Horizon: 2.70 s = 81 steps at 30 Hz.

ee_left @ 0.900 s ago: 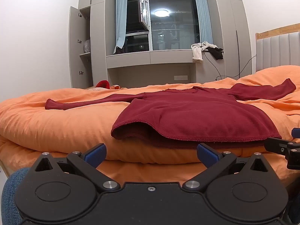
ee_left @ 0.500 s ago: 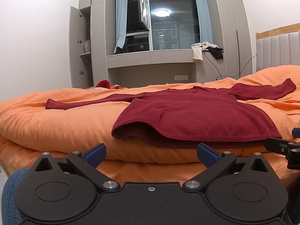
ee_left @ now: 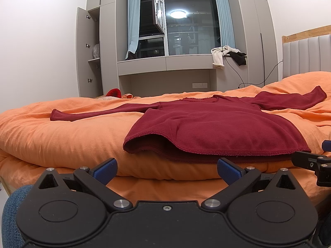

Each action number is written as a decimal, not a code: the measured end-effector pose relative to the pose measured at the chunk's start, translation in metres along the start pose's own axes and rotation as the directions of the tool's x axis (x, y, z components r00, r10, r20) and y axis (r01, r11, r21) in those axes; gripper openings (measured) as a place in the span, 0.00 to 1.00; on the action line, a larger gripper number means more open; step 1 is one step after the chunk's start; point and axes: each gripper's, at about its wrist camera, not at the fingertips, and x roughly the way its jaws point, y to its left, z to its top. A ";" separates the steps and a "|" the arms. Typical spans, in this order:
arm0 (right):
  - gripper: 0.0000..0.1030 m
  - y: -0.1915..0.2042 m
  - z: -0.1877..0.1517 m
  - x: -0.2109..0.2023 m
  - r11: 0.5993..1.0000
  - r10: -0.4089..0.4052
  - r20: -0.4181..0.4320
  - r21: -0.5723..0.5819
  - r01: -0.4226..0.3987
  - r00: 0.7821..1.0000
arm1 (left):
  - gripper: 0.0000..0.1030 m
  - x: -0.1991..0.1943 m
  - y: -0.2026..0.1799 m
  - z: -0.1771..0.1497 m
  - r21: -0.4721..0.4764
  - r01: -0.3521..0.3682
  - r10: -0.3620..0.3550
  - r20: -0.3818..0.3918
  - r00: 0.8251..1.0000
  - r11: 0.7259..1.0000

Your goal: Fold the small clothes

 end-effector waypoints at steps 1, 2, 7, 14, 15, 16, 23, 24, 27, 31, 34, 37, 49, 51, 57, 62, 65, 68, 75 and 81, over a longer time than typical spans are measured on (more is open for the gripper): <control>1.00 0.000 0.000 0.000 1.000 0.000 0.000 0.000 0.000 1.000 | 0.99 0.000 0.000 0.000 0.000 0.000 0.000 0.000 1.000 1.000; 1.00 0.000 0.000 0.000 1.000 0.000 0.000 0.000 0.000 1.000 | 0.99 0.000 0.000 0.000 0.000 0.000 0.000 0.000 1.000 1.000; 1.00 0.000 0.000 0.000 1.000 0.000 0.000 -0.001 0.000 1.000 | 0.99 0.000 0.000 0.000 0.000 0.001 -0.001 0.000 1.000 1.000; 1.00 0.001 0.000 0.000 1.000 0.000 0.000 -0.002 0.000 1.000 | 1.00 0.000 0.000 0.000 0.000 0.000 0.000 0.000 1.000 1.000; 1.00 0.001 0.000 0.000 1.000 0.000 0.000 -0.002 0.000 1.000 | 1.00 0.000 0.000 0.000 0.000 0.000 0.000 0.000 1.000 1.000; 1.00 0.001 0.000 0.000 1.000 0.000 -0.001 -0.001 0.000 1.000 | 1.00 0.000 0.000 0.000 0.001 0.000 0.000 0.000 1.000 1.000; 1.00 0.001 0.000 0.001 1.000 0.000 -0.001 -0.002 0.000 1.000 | 1.00 0.000 0.000 0.000 0.001 0.000 0.000 0.000 1.000 1.000; 1.00 0.001 0.000 0.001 1.000 0.000 0.000 -0.002 0.000 1.000 | 1.00 0.000 0.000 0.000 0.001 0.000 0.000 0.001 1.000 1.000; 1.00 0.001 0.000 0.001 1.000 0.000 -0.001 -0.003 0.000 1.000 | 1.00 0.000 0.000 0.000 0.000 0.000 0.000 0.001 1.000 1.000; 1.00 0.001 0.000 0.001 1.000 -0.001 -0.003 -0.005 0.001 1.000 | 1.00 0.000 0.000 0.000 0.000 0.001 -0.001 0.000 1.000 1.000; 1.00 0.001 0.000 0.001 1.000 -0.001 -0.003 -0.005 0.001 1.000 | 1.00 0.000 0.000 0.000 0.000 0.000 0.000 0.001 1.000 1.000; 1.00 0.001 0.000 0.000 1.000 -0.001 -0.003 -0.005 0.001 1.000 | 1.00 0.000 0.000 0.000 0.000 0.000 0.000 0.001 1.000 1.000; 1.00 0.001 0.000 0.000 1.000 -0.001 -0.003 -0.006 0.001 1.000 | 1.00 0.000 0.000 0.000 0.000 0.000 0.000 0.001 1.000 1.000; 1.00 0.001 0.000 -0.001 1.000 -0.001 -0.003 -0.006 0.001 1.000 | 1.00 0.000 0.000 0.000 -0.001 0.000 0.000 0.001 1.000 1.000; 1.00 0.001 -0.001 -0.001 1.000 -0.002 -0.004 -0.007 0.002 1.000 | 1.00 0.000 0.000 0.000 -0.001 0.001 -0.001 0.001 1.000 1.000; 1.00 0.001 0.000 -0.001 1.000 -0.001 -0.004 -0.007 0.001 1.000 | 1.00 0.000 0.000 0.000 0.000 0.000 0.000 0.000 1.000 1.000; 1.00 0.001 0.000 -0.001 1.000 0.003 -0.007 -0.007 -0.003 1.000 | 1.00 0.000 0.000 0.000 -0.001 0.000 0.000 -0.001 1.000 1.000; 1.00 0.002 -0.006 0.003 1.000 0.006 -0.011 -0.003 -0.006 1.000 | 1.00 0.001 -0.001 0.000 0.001 -0.003 0.003 -0.006 1.000 1.000; 1.00 -0.006 0.002 0.005 0.998 -0.062 -0.052 0.017 0.063 0.997 | 1.00 0.012 -0.009 0.001 0.022 -0.010 0.010 -0.037 0.999 1.000; 1.00 -0.035 0.023 0.015 0.989 -0.058 -0.150 0.125 0.077 0.987 | 0.99 0.028 -0.006 0.011 0.008 0.020 -0.019 -0.119 0.993 1.000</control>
